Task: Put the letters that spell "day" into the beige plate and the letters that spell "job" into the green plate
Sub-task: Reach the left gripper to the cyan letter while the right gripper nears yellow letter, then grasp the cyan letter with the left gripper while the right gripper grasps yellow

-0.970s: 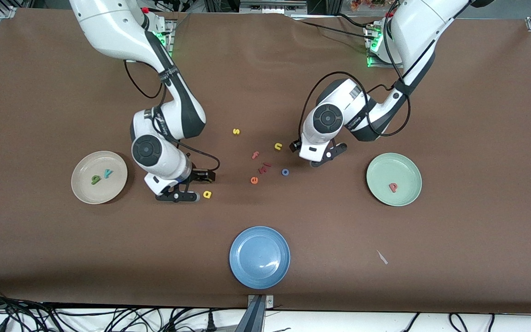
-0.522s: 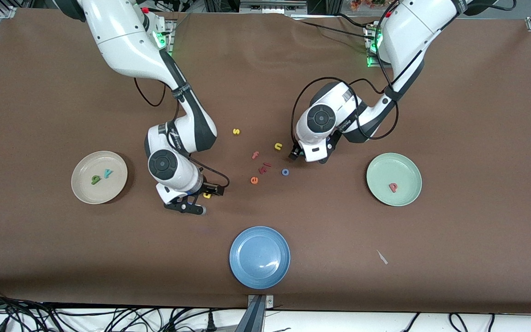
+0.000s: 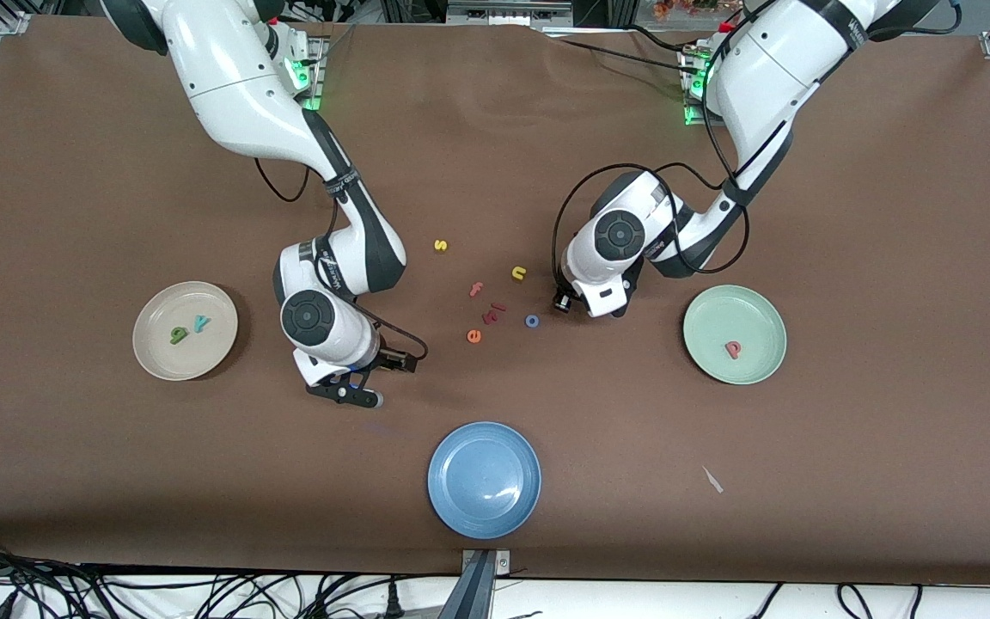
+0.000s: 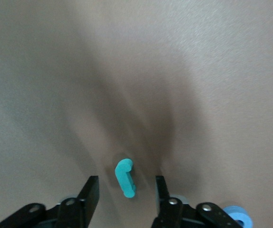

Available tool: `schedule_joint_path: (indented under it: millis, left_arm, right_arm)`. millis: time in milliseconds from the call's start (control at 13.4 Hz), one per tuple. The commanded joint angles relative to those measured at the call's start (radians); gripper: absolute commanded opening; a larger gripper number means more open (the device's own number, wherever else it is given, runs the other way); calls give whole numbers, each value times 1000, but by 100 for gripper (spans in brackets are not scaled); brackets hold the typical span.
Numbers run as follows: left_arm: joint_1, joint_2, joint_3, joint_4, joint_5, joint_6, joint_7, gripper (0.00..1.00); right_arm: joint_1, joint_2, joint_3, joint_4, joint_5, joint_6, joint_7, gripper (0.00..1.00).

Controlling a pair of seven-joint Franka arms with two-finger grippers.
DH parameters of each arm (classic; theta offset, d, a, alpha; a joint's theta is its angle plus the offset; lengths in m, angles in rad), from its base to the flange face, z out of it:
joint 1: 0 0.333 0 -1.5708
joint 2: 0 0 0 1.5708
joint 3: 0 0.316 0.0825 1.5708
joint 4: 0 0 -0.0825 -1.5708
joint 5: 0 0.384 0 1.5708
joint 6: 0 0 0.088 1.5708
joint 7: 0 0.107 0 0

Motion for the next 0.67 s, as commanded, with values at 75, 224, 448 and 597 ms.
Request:
schedule_joint_path:
  millis: [75,224,448,597]
  left_arm:
    - [-7,-2,2,-9,37,16,-43,31]
    - [-21,-1,3,-9,36,9,-51,1]
    - [-24,-2,8,-7,37,4,-50,0]
    - [-23,-11,8,5,43,-25,-42,0]
  right_arm:
    - [-2,32,1,37,10,-9,19,85]
    - [1,34,1,36,10,-9,20,79]
    - [1,34,1,34,12,-8,16,65]
    - [1,34,1,34,12,-8,16,49]
